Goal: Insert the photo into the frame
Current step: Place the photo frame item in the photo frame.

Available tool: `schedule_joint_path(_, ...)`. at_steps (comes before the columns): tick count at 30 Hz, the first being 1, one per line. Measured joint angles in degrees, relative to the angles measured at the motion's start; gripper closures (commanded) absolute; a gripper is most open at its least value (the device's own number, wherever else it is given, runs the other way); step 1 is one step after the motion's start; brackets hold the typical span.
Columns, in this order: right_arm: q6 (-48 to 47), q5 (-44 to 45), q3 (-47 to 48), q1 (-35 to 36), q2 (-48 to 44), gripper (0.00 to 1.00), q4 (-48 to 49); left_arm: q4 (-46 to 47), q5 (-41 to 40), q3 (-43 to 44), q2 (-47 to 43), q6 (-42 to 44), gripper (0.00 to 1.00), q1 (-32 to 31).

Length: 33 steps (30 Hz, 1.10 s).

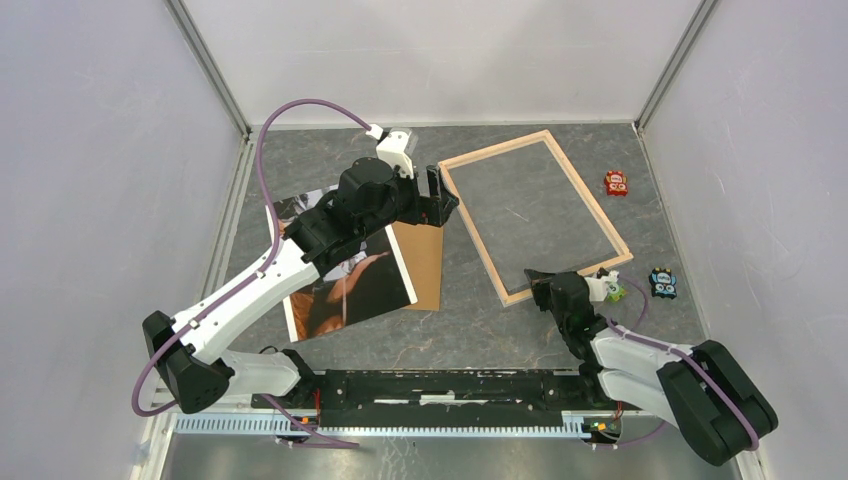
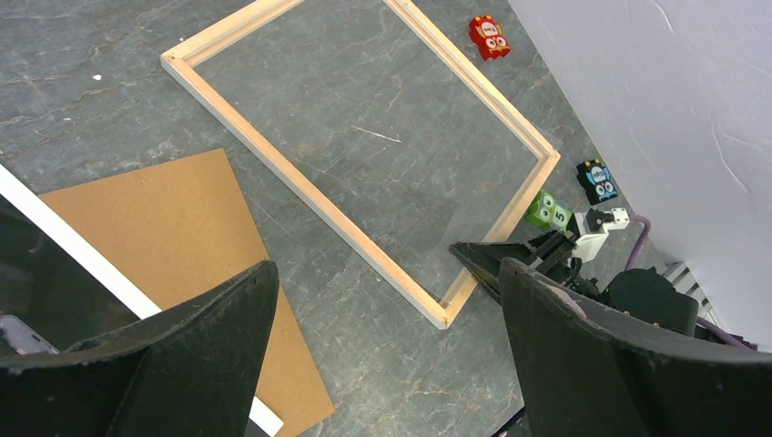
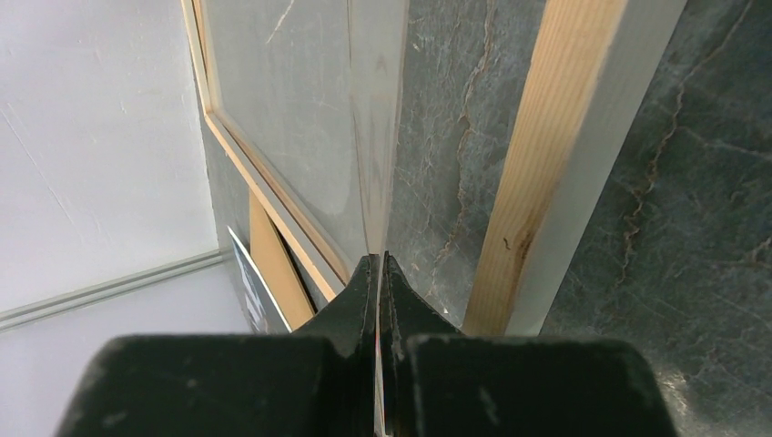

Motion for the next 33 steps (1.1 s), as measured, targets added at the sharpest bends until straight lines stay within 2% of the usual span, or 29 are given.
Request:
schedule_joint_path(6, -0.5, 0.1, -0.1, 0.0, 2.3, 1.0, 1.6, 0.0, 0.1, 0.0, 0.0, 0.0, 0.04, 0.0)
schedule_joint_path(10, -2.1, 0.3, -0.1, 0.1, 2.8, 0.82, 2.3, 0.0, 0.1, 0.0, 0.0, 0.0, 0.04, 0.0)
schedule_joint_path(12, -3.3, 0.6, -0.1, 0.1, 2.8, 0.7, 2.6, 0.0, 0.2, 0.0, 0.0, 0.0, 0.04, 0.0)
schedule_joint_path(16, -5.7, 0.6, 0.3, 0.2, 1.8, 0.16, 3.5, 0.0, 0.2, 0.0, 0.0, 0.0, 0.04, 0.0)
schedule_joint_path(18, -7.8, -0.1, 2.7, 0.2, 0.0, 0.02, 1.1, 0.0, 0.1, 0.0, 0.0, 0.0, 0.04, 0.0)
schedule_joint_path(24, -15.2, -4.7, 14.9, 0.3, -1.1, 0.02, -22.5, 0.0, 0.1, 0.0, 0.0, 0.0, 0.03, 0.0)
schedule_joint_path(27, -19.3, -6.3, 18.6, 0.3, -4.5, 0.02, -33.2, 0.0, -0.1, 0.0, 0.0, 0.0, 0.03, 0.0)
schedule_joint_path(30, -25.9, -8.2, 19.4, 0.3, -10.6, 0.02, -39.7, -0.2, -0.3, 0.0, 0.0, 0.2, 0.02, 0.2)
schedule_joint_path(33, -37.1, -13.6, 19.2, 0.3, -15.3, 0.02, -39.6, -0.6, -0.3, 0.0, 0.0, 1.1, 0.02, 0.7)
